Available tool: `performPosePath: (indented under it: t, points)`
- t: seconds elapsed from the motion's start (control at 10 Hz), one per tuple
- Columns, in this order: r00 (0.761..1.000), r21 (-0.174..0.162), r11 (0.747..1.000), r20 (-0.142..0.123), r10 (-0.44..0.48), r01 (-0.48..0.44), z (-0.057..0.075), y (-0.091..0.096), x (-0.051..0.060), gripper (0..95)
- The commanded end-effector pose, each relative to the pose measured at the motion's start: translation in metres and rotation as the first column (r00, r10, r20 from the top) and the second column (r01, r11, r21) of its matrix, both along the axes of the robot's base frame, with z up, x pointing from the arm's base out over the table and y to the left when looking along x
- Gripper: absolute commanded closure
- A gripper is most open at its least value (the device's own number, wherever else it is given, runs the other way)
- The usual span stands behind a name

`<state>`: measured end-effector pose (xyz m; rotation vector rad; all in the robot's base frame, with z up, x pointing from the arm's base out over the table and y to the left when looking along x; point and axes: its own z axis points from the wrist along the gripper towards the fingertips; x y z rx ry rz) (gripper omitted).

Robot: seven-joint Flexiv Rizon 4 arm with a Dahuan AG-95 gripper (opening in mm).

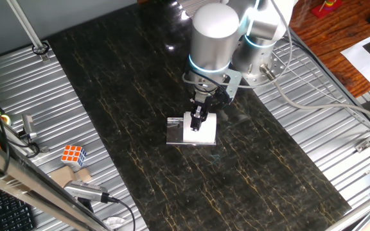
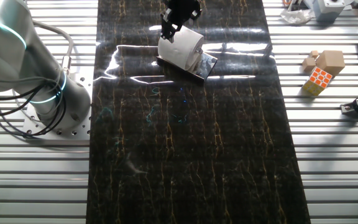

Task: Take the roll of paper down from the shelf

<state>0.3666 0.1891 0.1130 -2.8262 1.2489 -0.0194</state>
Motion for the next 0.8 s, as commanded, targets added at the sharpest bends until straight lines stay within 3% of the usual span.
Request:
performPosePath:
  t: [0.1, 0.2, 0.3, 0.5, 0.6, 0.8]
  points:
    - [0.999, 0.005, 0.999, 0.004, 0.041, -0.041, -0.0054, -0.0001, 0.0004, 38.0]
    - [0.999, 0.004, 0.999, 0.007, 0.045, -0.045, -0.0064, -0.0001, 0.0004, 38.0]
    - [0.998, 0.002, 0.999, 0.024, 0.049, -0.049, -0.007, -0.0001, 0.0005, 19.0]
    - [0.998, 0.001, 0.998, 0.037, 0.058, -0.058, -0.0073, 0.0, 0.0007, 19.0]
    - [0.996, 0.001, 0.998, 0.056, 0.069, -0.069, -0.0072, 0.0, 0.0012, 19.0]
    - [0.996, 0.001, 0.998, 0.056, 0.067, -0.067, -0.0076, 0.0001, 0.0013, 19.0]
